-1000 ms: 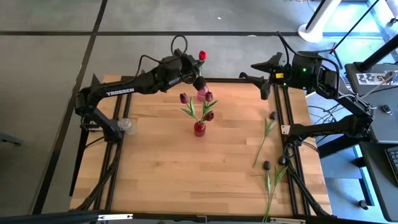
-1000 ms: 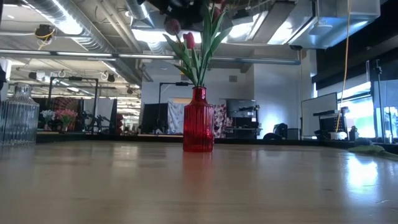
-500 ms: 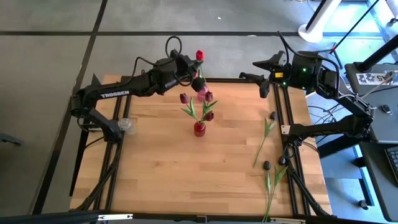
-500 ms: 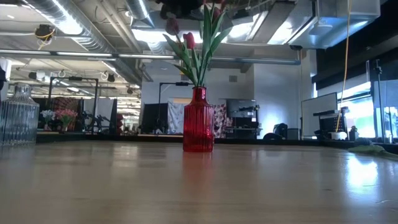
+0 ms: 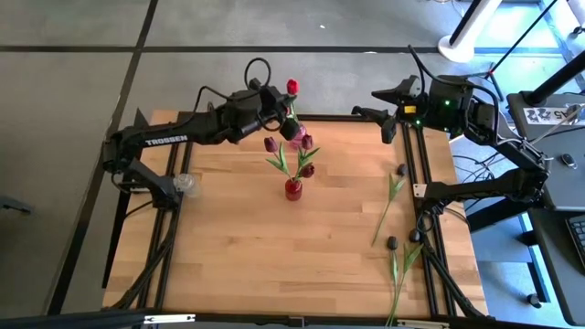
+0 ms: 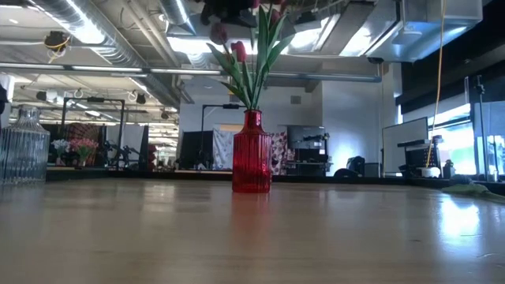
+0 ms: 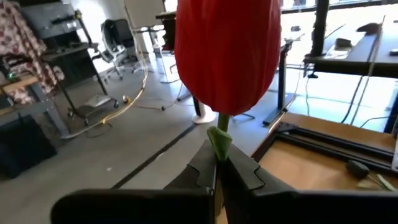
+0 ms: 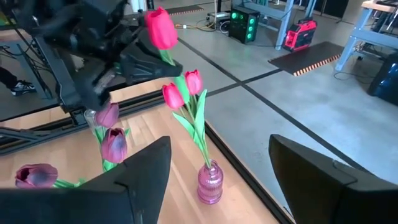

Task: Sort flowers into vase by color
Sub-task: Put the red flower into the purple vase

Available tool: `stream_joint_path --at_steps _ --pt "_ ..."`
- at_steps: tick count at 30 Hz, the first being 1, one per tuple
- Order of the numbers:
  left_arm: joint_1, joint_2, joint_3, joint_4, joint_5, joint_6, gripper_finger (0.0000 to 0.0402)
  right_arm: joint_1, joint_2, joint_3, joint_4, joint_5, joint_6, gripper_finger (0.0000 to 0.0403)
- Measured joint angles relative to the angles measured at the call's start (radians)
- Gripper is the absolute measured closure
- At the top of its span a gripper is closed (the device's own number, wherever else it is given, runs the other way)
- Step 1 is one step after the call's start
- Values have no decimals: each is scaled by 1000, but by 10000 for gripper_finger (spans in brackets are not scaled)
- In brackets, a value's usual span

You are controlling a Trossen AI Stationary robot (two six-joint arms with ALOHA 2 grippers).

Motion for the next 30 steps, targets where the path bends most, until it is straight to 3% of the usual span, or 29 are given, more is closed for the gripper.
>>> stream_joint_path --at_steps 11,18,21,25,30 --pt "44 41 0 -35 92 -125 382 0 0 0 -1 -1 46 134" --pt "71 39 0 -60 155 -208 312 0 0 0 -1 -47 65 134" --pt "94 34 19 -143 169 -275 278 1 1 0 -1 -45 65 134" --pt "117 34 70 -259 240 -311 248 0 8 0 0 -28 65 134" --pt "153 34 139 -326 417 -437 228 0 34 0 24 -19 65 134"
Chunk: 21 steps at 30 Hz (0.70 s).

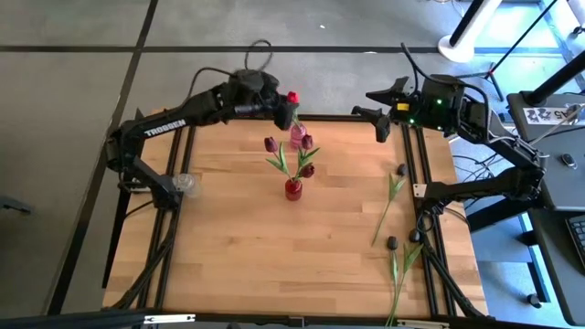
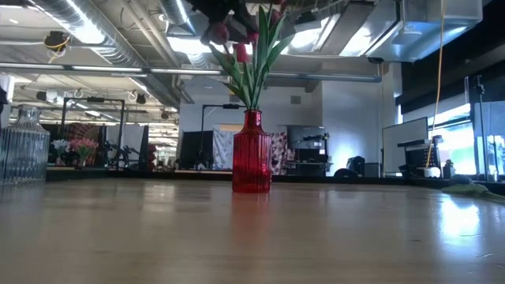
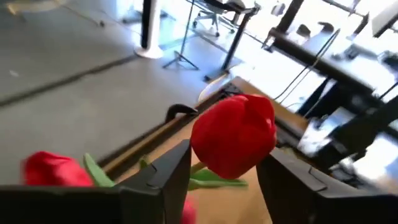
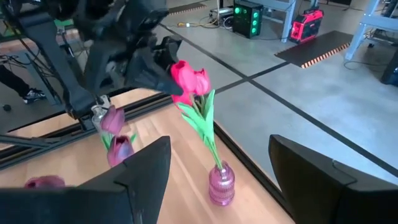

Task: Sort flowers into vase by color
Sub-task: Put the red flower into the purple vase

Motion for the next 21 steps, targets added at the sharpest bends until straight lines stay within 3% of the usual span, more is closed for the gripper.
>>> stream_joint_path --at_steps 13,21 --pt "55 -12 9 -22 214 -81 222 0 80 0 19 -1 -15 134" --pt "57 -12 9 -92 157 -98 222 0 112 0 53 -1 -65 134"
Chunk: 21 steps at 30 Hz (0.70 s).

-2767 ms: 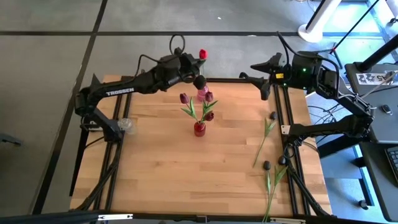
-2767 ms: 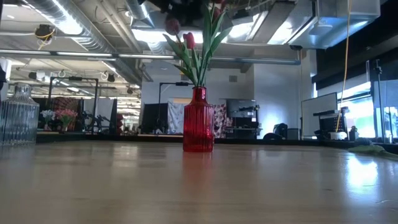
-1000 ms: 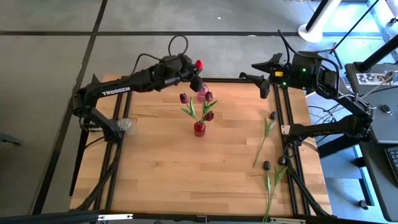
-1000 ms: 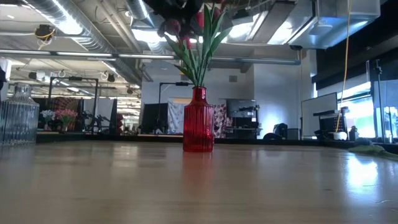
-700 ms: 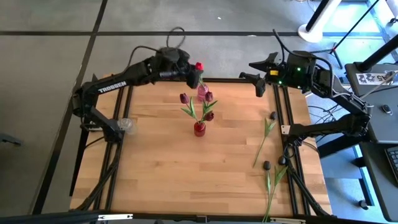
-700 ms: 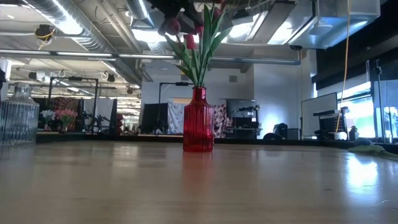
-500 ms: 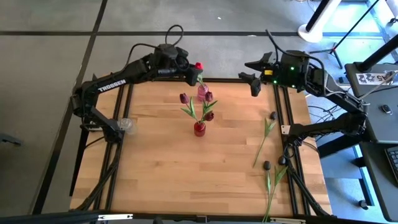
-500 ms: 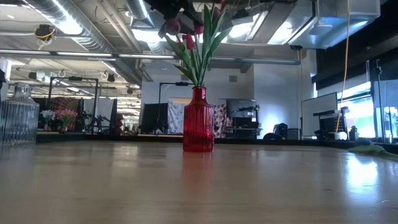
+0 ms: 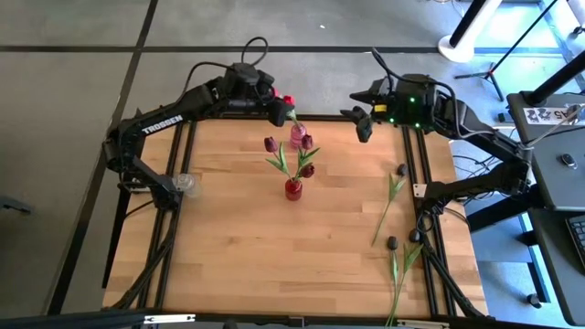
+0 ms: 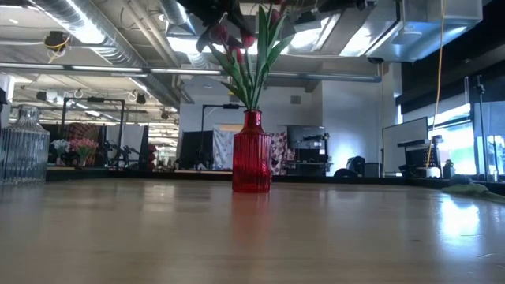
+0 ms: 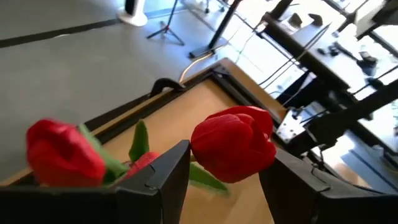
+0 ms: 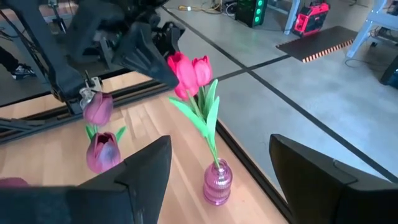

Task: Sort flowers into vase by color
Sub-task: Put the red flower into the purple vase, then put the top black flower into the transparent vase

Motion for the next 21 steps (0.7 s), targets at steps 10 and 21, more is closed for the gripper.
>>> stream_joint_path --at_steps 10,21 --pt "27 0 -13 -23 -45 27 222 0 3 0 -2 0 -1 134" --pt "62 0 -40 -54 -40 22 222 0 3 0 -3 0 -1 134"
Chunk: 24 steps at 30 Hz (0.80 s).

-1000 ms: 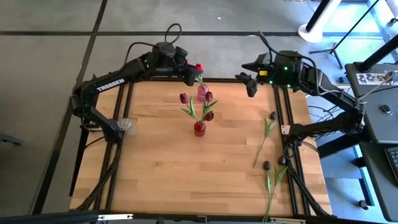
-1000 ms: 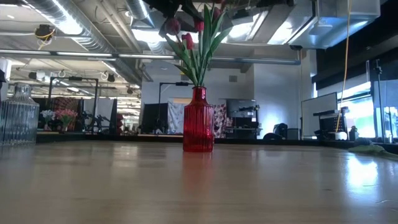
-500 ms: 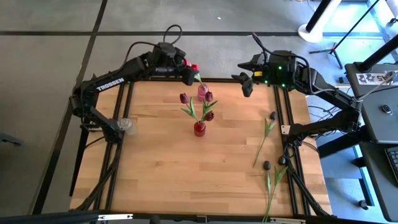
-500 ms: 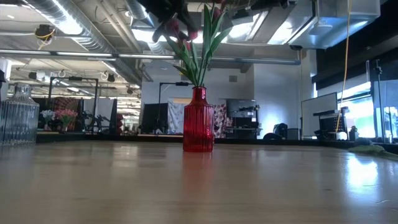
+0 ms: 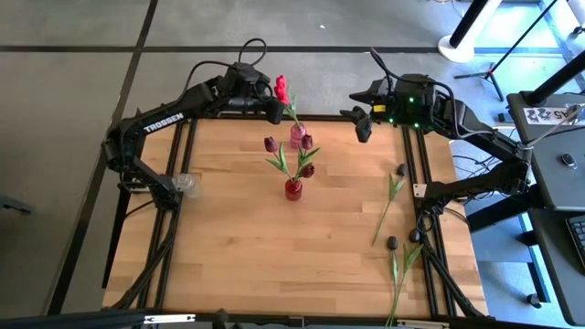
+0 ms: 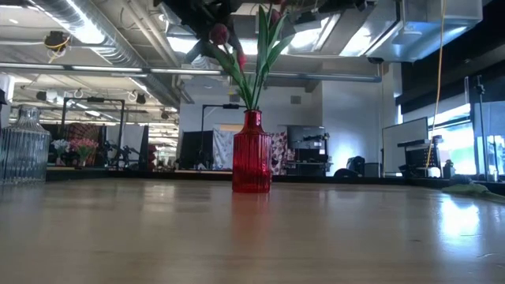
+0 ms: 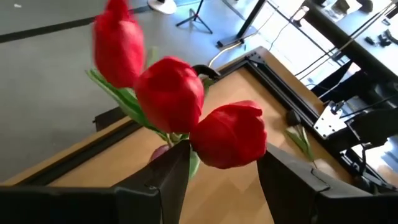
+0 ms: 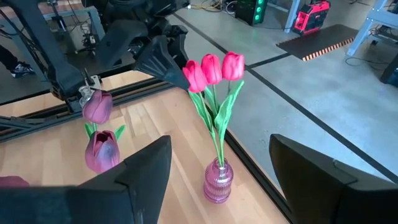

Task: Sort flowers into vase by color
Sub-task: Put the top black flower into the transparent vase

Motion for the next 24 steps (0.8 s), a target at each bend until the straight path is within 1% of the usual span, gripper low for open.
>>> stream_joint_path --at_steps 3,8,12,20,24 --pt "4 0 0 -26 -1 6 222 0 0 0 0 0 0 134" --pt "3 0 0 -43 0 61 222 0 0 0 -1 1 1 134" --pt "3 0 0 -44 23 93 222 0 0 0 -8 1 1 134" --pt "-6 -5 0 -40 0 257 222 0 0 0 -8 2 0 134" --pt "-2 -26 0 -34 -4 272 222 0 -1 0 -12 2 0 134"
